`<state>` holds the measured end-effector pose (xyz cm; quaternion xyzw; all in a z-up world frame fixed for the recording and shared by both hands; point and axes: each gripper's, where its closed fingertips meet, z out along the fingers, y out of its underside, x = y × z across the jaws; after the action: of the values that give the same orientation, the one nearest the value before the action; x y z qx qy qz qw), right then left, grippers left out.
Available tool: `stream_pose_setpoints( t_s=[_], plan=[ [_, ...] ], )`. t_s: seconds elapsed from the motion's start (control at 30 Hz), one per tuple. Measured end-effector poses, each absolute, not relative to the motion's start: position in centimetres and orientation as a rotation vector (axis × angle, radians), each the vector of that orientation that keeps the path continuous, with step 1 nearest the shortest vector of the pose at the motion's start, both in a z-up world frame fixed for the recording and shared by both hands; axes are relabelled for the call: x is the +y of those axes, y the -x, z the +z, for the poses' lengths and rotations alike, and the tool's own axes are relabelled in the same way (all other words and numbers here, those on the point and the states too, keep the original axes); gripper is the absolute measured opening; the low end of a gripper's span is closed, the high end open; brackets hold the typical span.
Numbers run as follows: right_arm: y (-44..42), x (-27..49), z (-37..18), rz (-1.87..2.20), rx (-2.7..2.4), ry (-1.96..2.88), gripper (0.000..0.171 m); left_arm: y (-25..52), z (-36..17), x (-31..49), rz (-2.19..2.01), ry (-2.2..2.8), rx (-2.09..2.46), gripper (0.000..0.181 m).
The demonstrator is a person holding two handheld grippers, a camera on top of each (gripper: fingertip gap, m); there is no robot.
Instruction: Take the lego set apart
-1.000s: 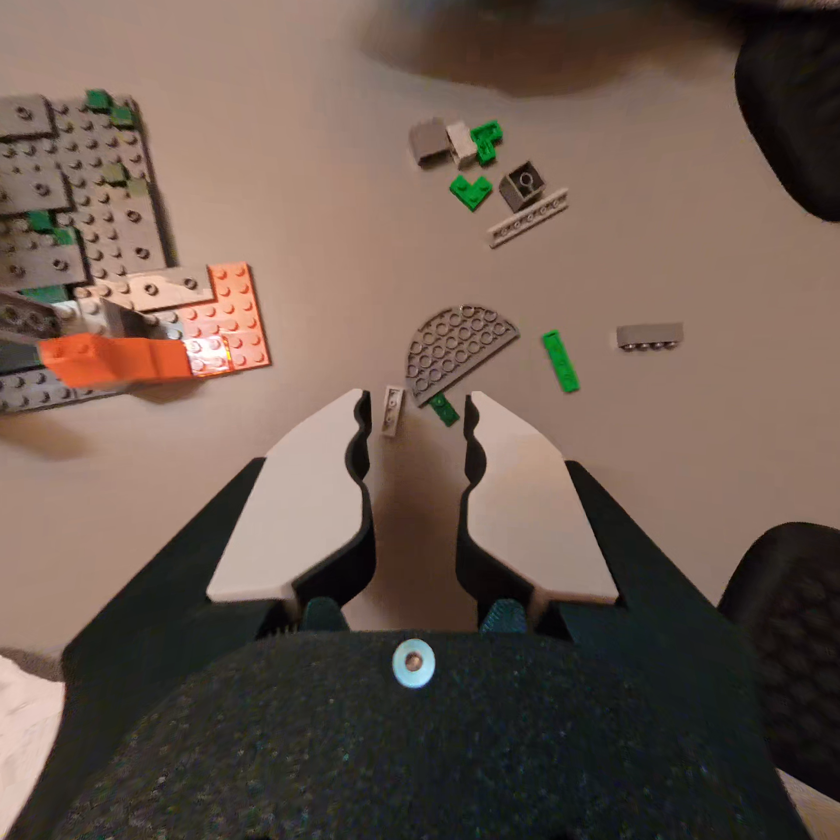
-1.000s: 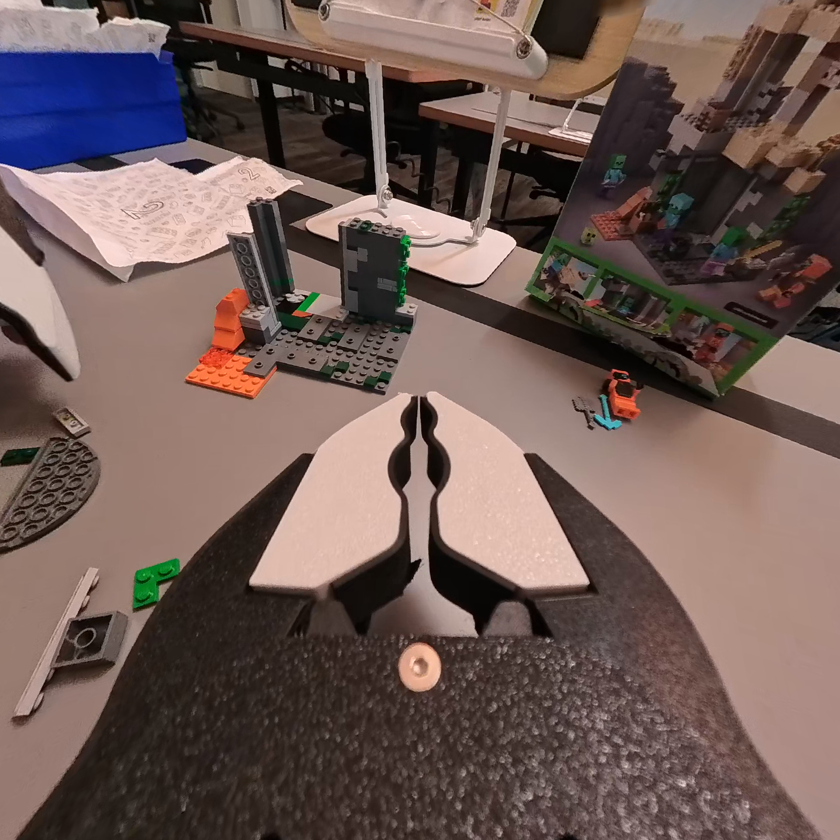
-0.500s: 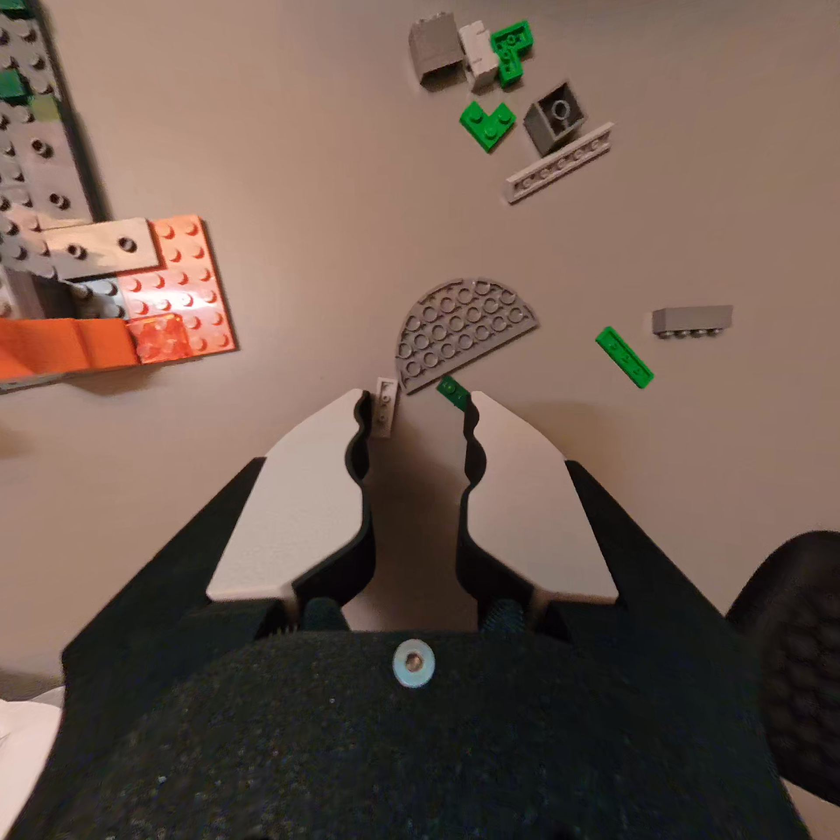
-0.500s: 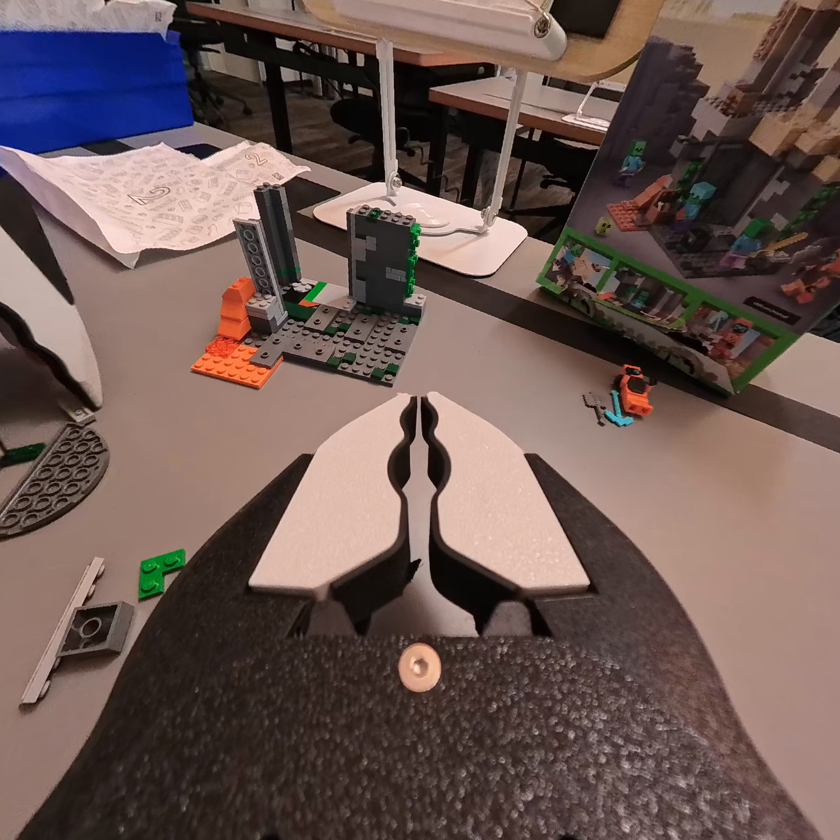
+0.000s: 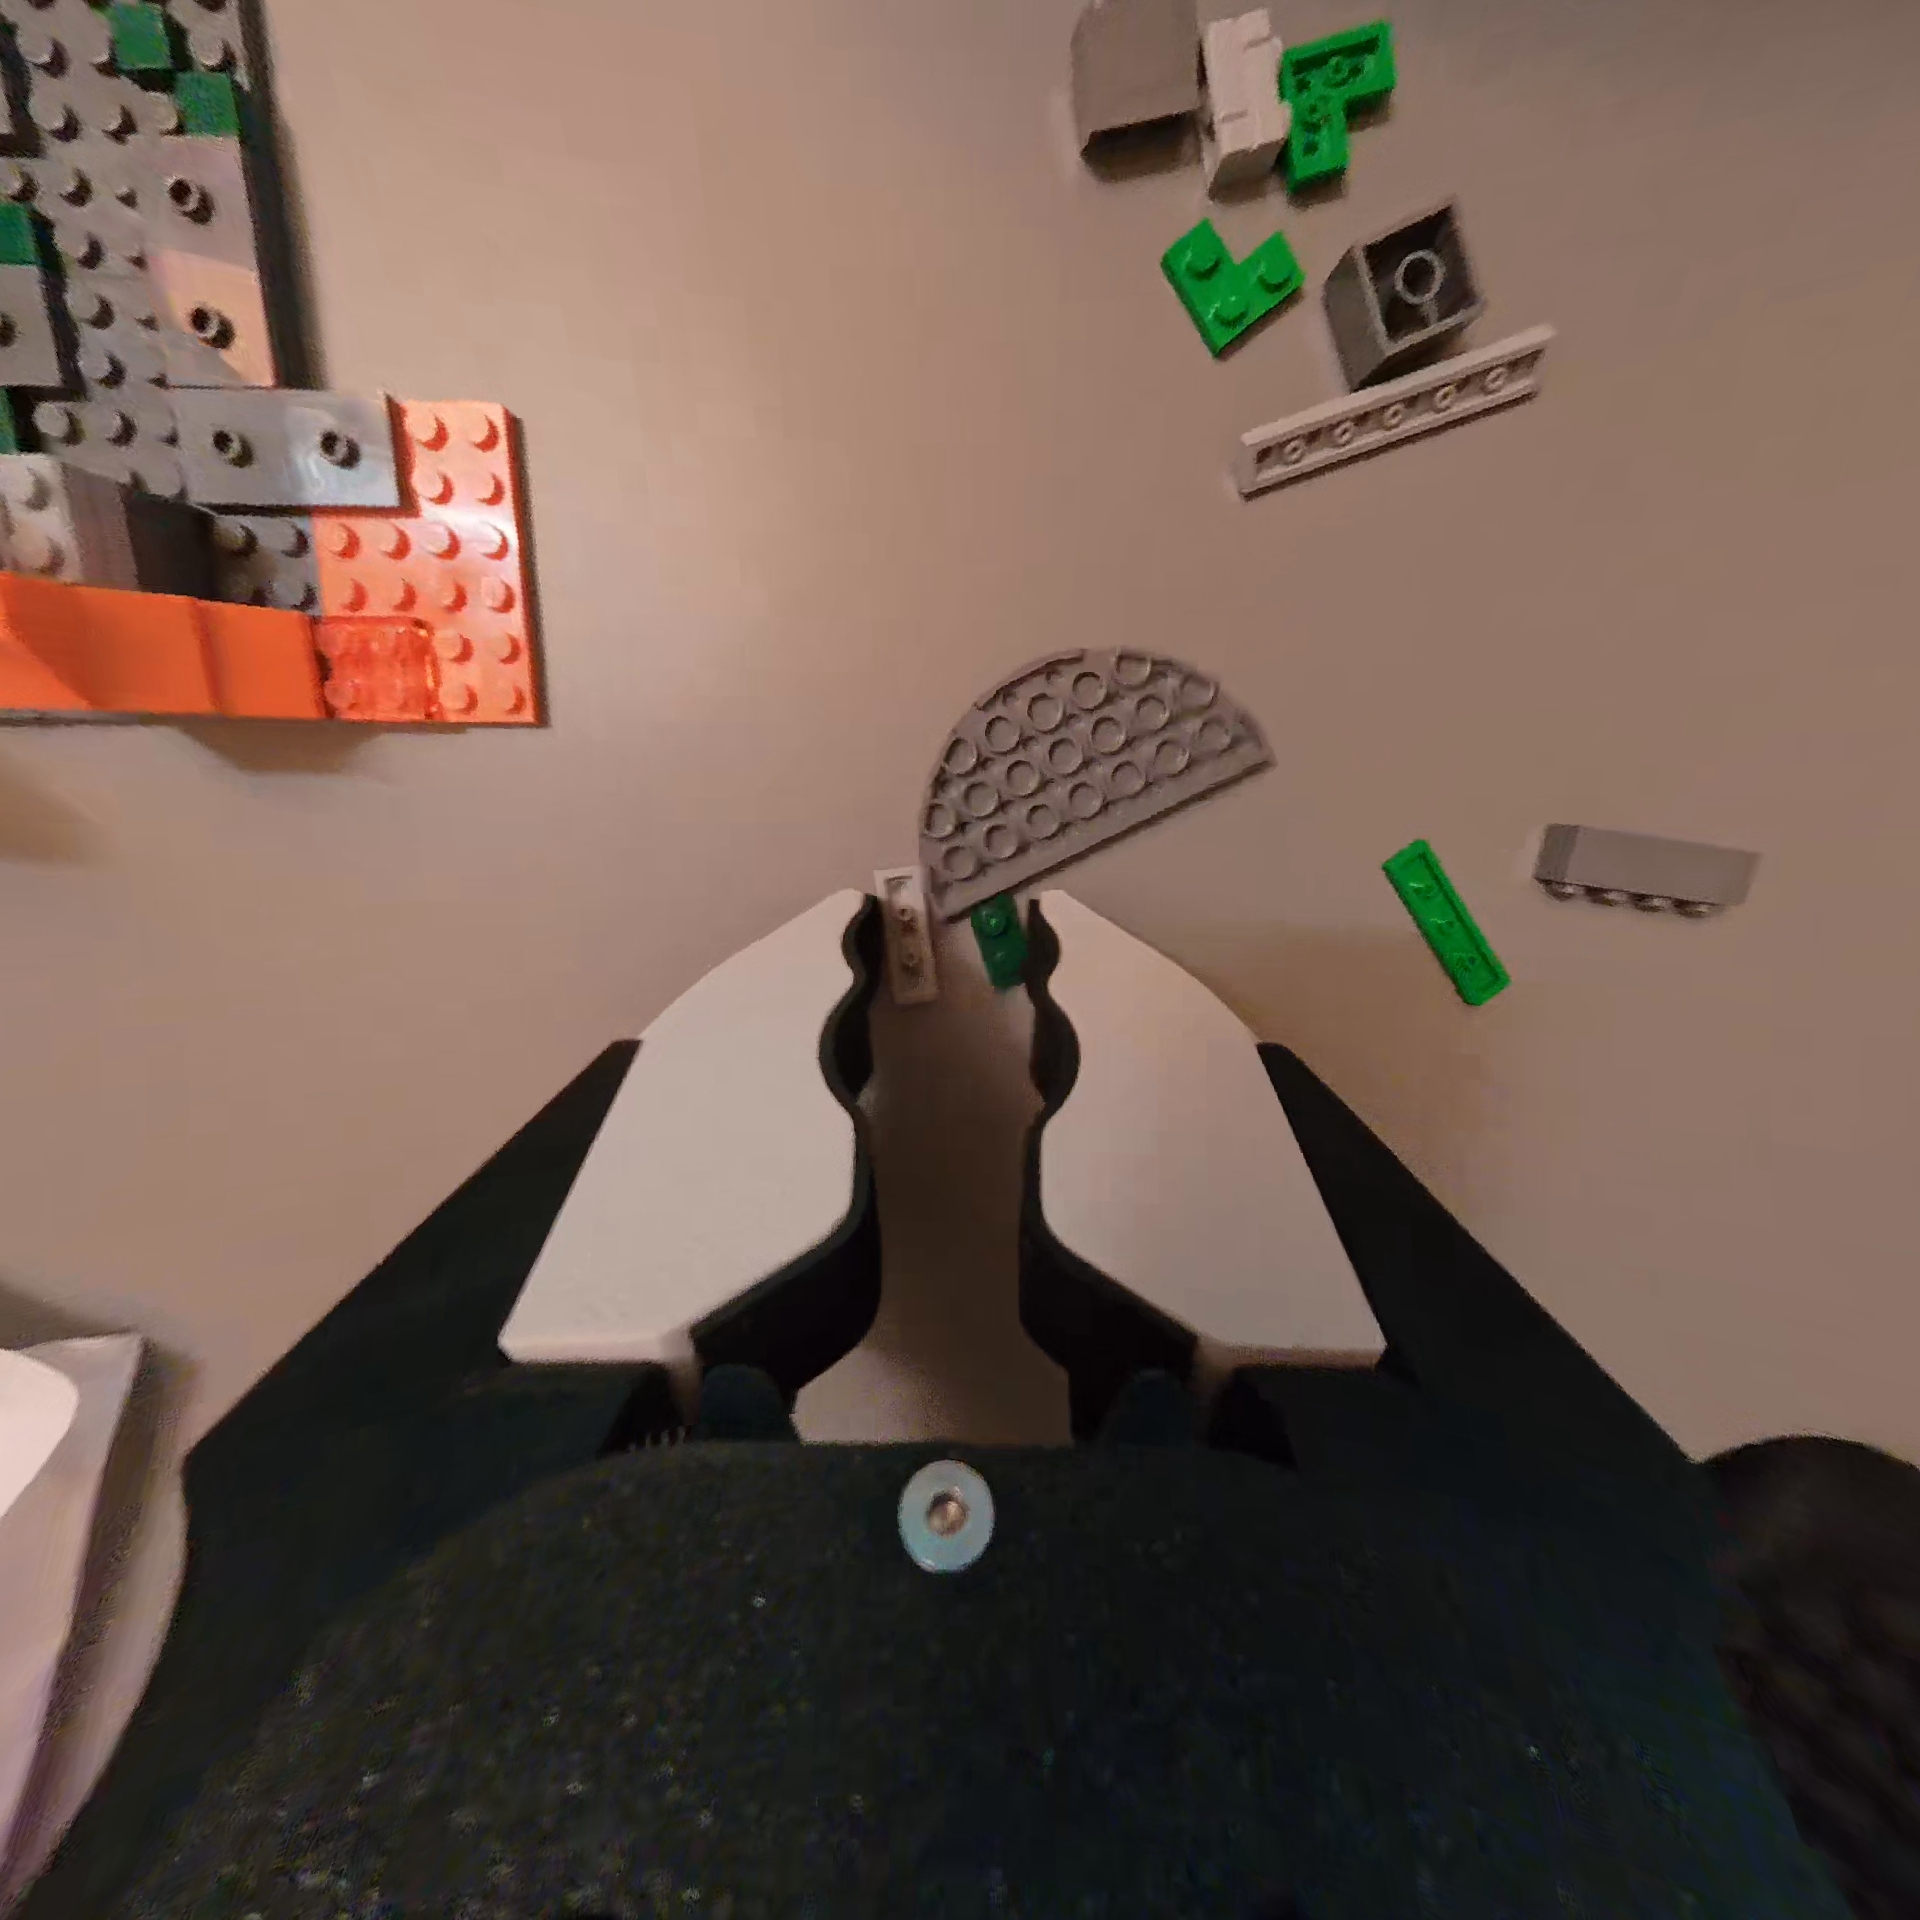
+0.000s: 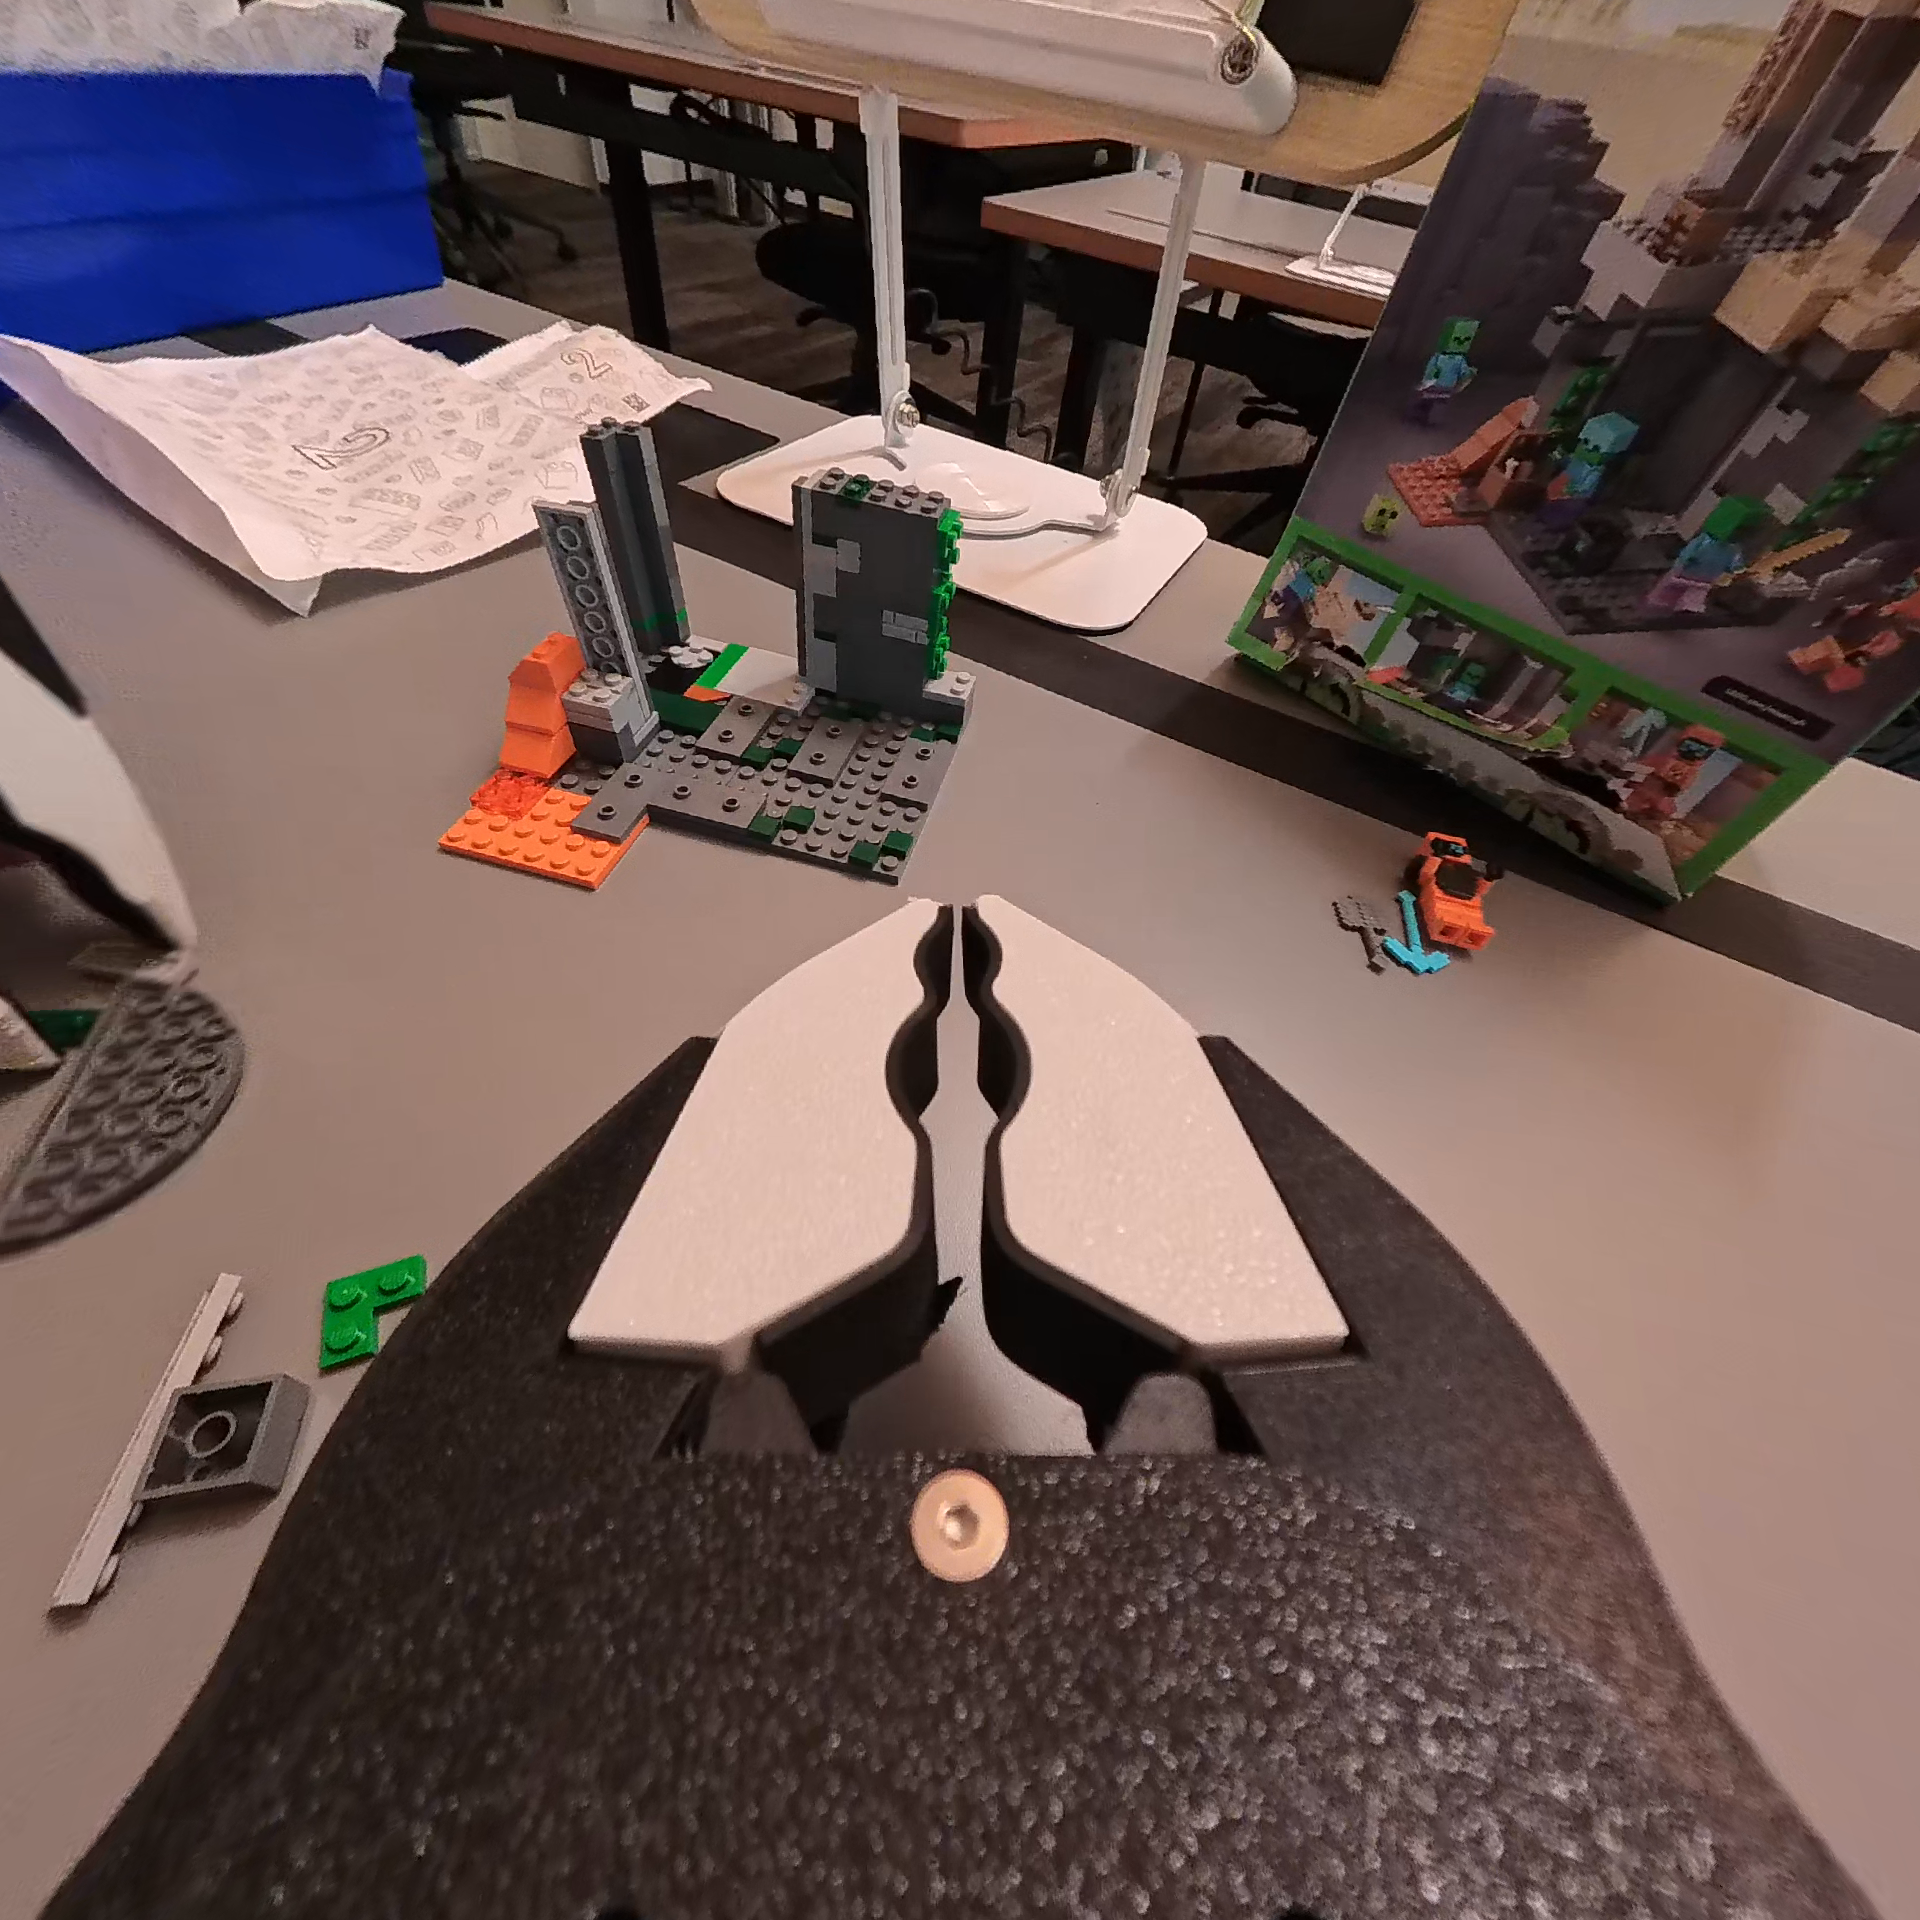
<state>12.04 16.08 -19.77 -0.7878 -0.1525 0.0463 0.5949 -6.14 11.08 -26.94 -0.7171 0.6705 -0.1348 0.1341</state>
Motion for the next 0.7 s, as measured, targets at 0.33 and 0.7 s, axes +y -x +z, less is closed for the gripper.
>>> stream_pose_setpoints(
  t_s=[0.33, 0.7],
  plan=[
    [-11.7, 16.0, -19.7, 0.111, -0.365, 1.83, 0.001, 7.4, -26.9, 10.1, -0.389, 2.094, 1.874, 0.008],
    [-11.9, 16.0, -19.5, 0.126, -0.345, 1.826, 0.001, 19.1, -16.8, 13.0, -0.189, 2.127, 1.531, 0.008]
  ],
)
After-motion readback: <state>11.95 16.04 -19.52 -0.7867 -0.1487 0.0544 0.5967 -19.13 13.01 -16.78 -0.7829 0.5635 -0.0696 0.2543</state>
